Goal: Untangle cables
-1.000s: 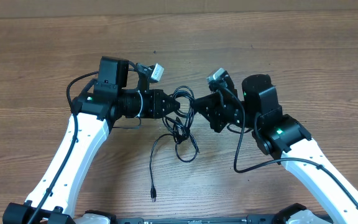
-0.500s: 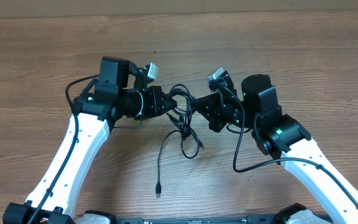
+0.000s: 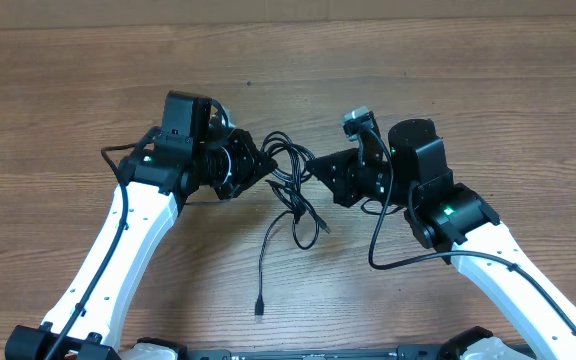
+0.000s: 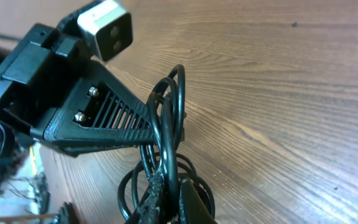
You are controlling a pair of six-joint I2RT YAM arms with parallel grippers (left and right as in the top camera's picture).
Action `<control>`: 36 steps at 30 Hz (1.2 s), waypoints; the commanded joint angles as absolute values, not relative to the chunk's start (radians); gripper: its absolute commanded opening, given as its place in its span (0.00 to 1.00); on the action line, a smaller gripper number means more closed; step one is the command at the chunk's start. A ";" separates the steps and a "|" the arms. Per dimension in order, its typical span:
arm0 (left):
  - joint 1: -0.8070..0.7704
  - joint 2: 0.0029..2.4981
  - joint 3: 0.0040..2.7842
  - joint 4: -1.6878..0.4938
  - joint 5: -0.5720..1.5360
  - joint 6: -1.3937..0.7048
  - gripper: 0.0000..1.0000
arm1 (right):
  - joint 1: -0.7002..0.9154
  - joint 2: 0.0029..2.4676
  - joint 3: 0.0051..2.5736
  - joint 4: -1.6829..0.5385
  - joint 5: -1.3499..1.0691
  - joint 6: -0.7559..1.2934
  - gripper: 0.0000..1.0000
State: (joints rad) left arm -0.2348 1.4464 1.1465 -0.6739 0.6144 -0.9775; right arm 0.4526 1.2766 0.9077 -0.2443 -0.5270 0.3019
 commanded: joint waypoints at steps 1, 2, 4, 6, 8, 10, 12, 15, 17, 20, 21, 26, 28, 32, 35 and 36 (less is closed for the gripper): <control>-0.223 1.425 1.167 -0.670 0.524 -1.127 0.04 | 0.450 1.271 0.922 -0.238 -0.500 0.376 0.04; -0.223 1.425 1.167 -0.671 0.524 -1.143 0.04 | 0.450 1.271 0.922 -0.238 -0.493 0.384 0.04; -0.223 1.425 1.167 -0.673 0.524 -1.165 0.04 | 0.450 1.271 0.922 -0.242 -0.479 0.393 0.04; -0.223 1.425 1.167 -0.675 0.524 -1.162 0.04 | 0.450 1.271 0.922 -0.247 -0.471 0.393 0.04; -0.223 1.425 1.167 -0.677 0.524 -1.127 0.04 | 0.450 1.271 0.922 -0.251 -0.471 0.392 0.13; -0.223 1.425 1.167 -0.677 0.528 -1.050 0.04 | 0.450 1.271 0.922 -0.253 -0.470 0.385 0.35; -0.223 1.425 1.167 -0.680 0.545 -0.966 0.04 | 0.450 1.271 0.922 -0.253 -0.458 0.378 0.50; -0.223 1.425 1.167 -0.683 0.584 -0.847 0.04 | 0.450 1.271 0.922 -0.252 -0.456 0.294 0.59; -0.223 1.425 1.167 -0.684 0.633 -0.770 0.04 | 0.450 1.271 0.922 -0.253 -0.456 0.213 0.61; -0.224 1.425 1.167 -0.684 0.701 -0.689 0.04 | 0.450 1.271 0.922 -0.252 -0.456 0.086 0.62; -0.224 1.425 1.167 -0.685 0.724 -0.662 0.04 | 0.450 1.271 0.922 -0.252 -0.456 0.049 0.63; -0.237 1.425 1.167 -0.689 0.760 -0.583 0.04 | 0.450 1.271 0.922 -0.241 -0.465 -0.014 0.66; -0.250 1.425 1.167 -0.689 0.760 -0.575 0.04 | 0.450 1.271 0.922 -0.241 -0.465 -0.021 0.65; -0.277 1.425 1.167 -0.677 0.759 -0.572 0.04 | 0.450 1.271 0.922 -0.241 -0.476 -0.021 0.56; -0.287 1.425 1.167 -0.670 0.758 -0.573 0.04 | 0.450 1.271 0.922 -0.242 -0.476 -0.020 0.31; -0.287 1.425 1.167 -0.669 0.758 -0.574 0.04 | 0.450 1.271 0.922 -0.242 -0.476 -0.020 0.26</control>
